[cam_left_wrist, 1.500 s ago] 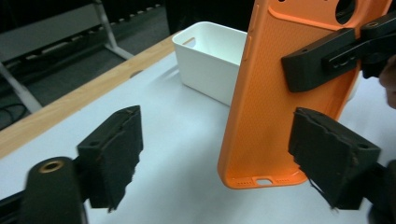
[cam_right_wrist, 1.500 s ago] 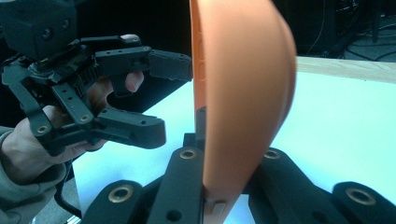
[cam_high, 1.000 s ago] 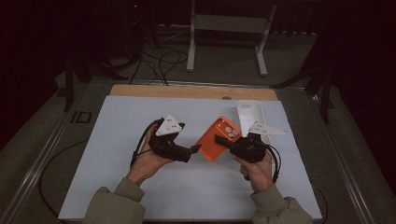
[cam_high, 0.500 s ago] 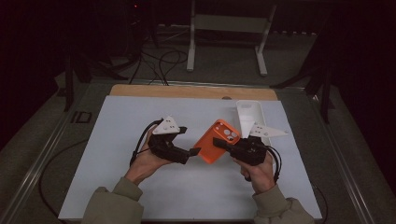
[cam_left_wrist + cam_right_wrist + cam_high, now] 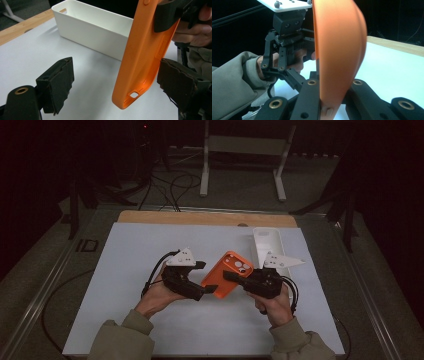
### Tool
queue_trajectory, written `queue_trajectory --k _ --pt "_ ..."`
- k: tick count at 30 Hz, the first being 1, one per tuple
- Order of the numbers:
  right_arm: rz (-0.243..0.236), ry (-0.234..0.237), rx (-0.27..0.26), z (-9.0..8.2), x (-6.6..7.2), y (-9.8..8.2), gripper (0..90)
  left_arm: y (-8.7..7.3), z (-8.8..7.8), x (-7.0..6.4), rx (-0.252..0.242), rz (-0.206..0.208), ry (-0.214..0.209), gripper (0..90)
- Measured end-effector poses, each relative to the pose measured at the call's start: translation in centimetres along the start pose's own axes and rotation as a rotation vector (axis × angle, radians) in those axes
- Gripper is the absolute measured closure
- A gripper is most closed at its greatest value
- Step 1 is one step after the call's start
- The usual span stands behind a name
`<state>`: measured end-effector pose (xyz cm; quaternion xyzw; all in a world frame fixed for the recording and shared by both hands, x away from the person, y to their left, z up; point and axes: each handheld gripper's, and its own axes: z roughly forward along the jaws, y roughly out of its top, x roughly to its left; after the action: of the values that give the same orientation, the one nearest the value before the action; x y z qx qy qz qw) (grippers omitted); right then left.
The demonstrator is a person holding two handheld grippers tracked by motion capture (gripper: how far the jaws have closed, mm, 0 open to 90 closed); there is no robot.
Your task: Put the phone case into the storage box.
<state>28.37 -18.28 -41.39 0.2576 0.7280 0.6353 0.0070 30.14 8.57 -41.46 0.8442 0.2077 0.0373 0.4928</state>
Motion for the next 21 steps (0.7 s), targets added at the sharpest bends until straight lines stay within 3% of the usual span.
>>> queue_trajectory --k 5,11,21 --pt "-0.003 0.018 0.001 0.12 0.10 0.00 85.5 -0.01 0.21 -0.09 0.009 0.008 -0.014 16.6" --pt "-0.021 0.054 0.013 0.43 0.31 0.06 85.5 -0.07 0.58 -0.34 0.030 0.022 -0.071 23.3" --pt "-0.018 0.106 0.021 0.47 0.05 -0.16 85.5 -0.23 0.61 -0.18 0.026 0.026 -0.179 51.4"
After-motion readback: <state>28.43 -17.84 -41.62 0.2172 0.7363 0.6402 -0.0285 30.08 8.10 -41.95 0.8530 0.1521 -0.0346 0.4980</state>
